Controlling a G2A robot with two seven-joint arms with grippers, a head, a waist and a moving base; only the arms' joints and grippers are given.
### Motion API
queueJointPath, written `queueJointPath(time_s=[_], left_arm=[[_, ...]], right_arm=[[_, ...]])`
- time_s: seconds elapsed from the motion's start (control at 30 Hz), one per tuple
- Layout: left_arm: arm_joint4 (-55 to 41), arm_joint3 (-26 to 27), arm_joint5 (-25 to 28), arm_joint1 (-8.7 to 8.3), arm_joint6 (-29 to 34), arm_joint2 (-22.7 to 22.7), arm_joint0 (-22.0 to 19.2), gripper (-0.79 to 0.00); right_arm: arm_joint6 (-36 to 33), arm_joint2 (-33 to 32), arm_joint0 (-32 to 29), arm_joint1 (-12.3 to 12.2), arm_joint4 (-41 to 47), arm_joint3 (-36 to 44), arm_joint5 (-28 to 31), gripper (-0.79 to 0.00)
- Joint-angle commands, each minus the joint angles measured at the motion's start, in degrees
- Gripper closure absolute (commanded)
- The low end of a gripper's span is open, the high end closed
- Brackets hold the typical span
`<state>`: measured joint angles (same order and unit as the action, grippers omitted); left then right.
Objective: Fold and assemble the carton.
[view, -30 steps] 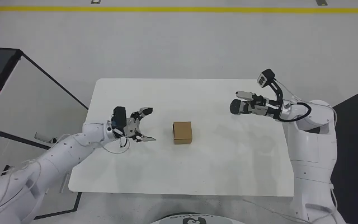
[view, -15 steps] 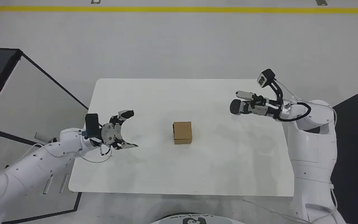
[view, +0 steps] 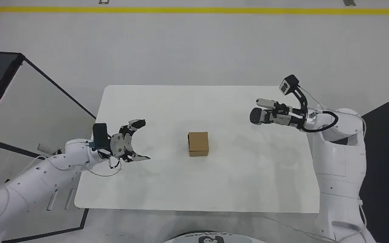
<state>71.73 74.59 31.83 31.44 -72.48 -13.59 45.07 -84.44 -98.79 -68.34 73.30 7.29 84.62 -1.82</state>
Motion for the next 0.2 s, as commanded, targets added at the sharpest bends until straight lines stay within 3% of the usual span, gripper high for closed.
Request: queueJointPath(time_s=[0.0,0.17], left_arm=[[0.00,0.00,0.00,0.00,0.00,0.00,0.00,-0.784],[0.00,0.00,0.00,0.00,0.00,0.00,0.00,-0.784]], right_arm=[[0.00,0.00,0.00,0.00,0.00,0.00,0.00,-0.784],[0.00,0.00,0.00,0.00,0.00,0.00,0.00,-0.784]])
